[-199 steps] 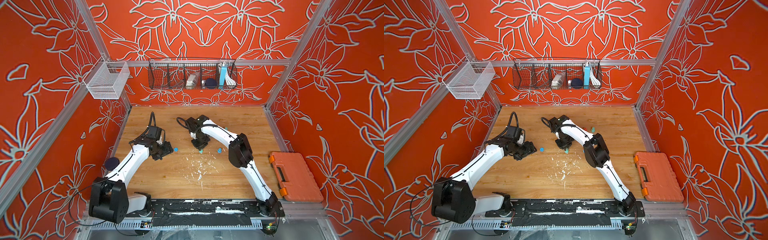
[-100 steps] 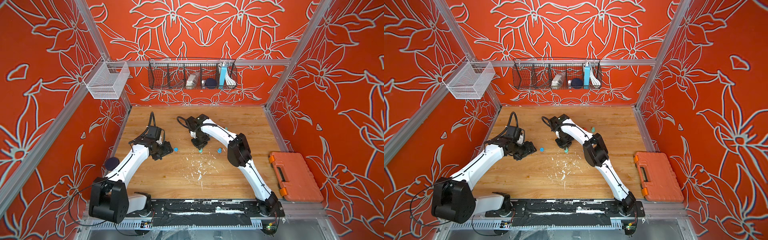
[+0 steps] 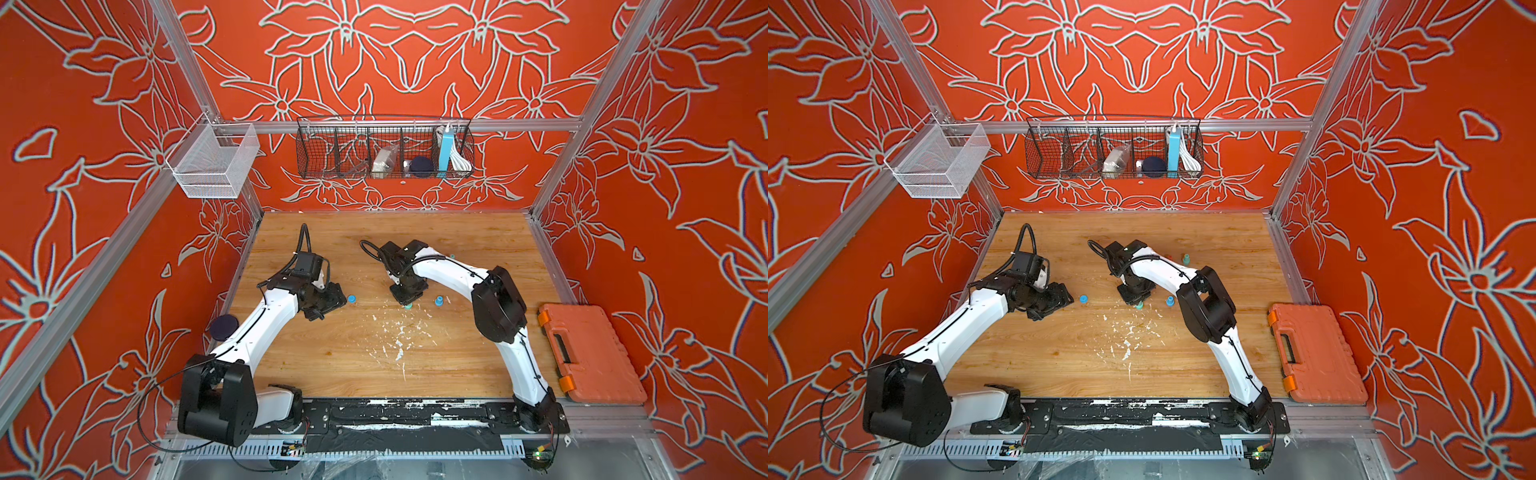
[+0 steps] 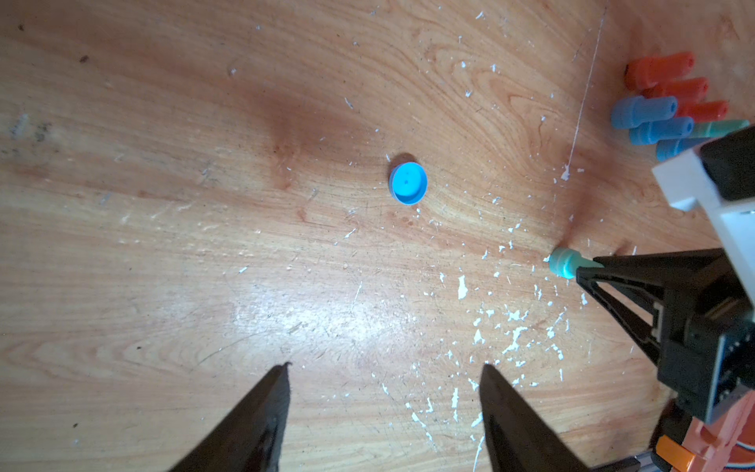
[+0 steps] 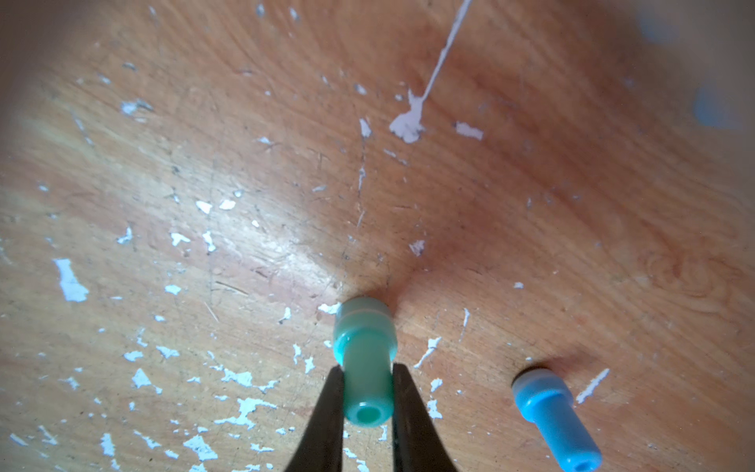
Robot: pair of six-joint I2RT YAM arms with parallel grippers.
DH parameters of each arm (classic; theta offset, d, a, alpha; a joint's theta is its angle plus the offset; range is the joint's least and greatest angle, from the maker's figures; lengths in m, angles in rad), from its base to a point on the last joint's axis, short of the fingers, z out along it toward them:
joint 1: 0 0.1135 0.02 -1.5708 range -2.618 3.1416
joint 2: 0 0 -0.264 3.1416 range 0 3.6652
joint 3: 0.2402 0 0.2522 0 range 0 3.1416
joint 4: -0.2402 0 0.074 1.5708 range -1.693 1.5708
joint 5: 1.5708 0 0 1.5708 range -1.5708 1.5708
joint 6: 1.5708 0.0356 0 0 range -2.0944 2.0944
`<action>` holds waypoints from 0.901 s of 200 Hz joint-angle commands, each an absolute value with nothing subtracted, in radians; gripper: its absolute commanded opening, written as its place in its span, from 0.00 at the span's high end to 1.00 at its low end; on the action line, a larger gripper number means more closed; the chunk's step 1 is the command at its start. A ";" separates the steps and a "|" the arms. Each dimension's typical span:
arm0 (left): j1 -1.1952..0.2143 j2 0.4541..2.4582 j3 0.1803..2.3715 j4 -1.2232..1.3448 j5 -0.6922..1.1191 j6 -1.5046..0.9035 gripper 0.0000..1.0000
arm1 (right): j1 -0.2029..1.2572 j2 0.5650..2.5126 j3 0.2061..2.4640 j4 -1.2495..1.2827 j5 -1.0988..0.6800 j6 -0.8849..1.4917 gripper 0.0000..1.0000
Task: Close the stamp cap
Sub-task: Close the cover of the stamp, then place the stamp at the center of the board.
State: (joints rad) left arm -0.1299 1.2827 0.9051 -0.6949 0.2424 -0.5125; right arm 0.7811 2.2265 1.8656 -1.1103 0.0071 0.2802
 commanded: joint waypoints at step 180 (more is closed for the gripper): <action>-0.122 1.335 0.951 -0.701 0.244 -0.488 0.27 | 0.356 2.296 1.852 -1.095 0.128 0.179 1.00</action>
State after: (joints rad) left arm -0.1299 1.3254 0.9203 -0.6945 0.2447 -0.5083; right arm 0.3824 2.2078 1.8328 -1.0695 0.0849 0.1951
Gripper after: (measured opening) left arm 0.733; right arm 0.193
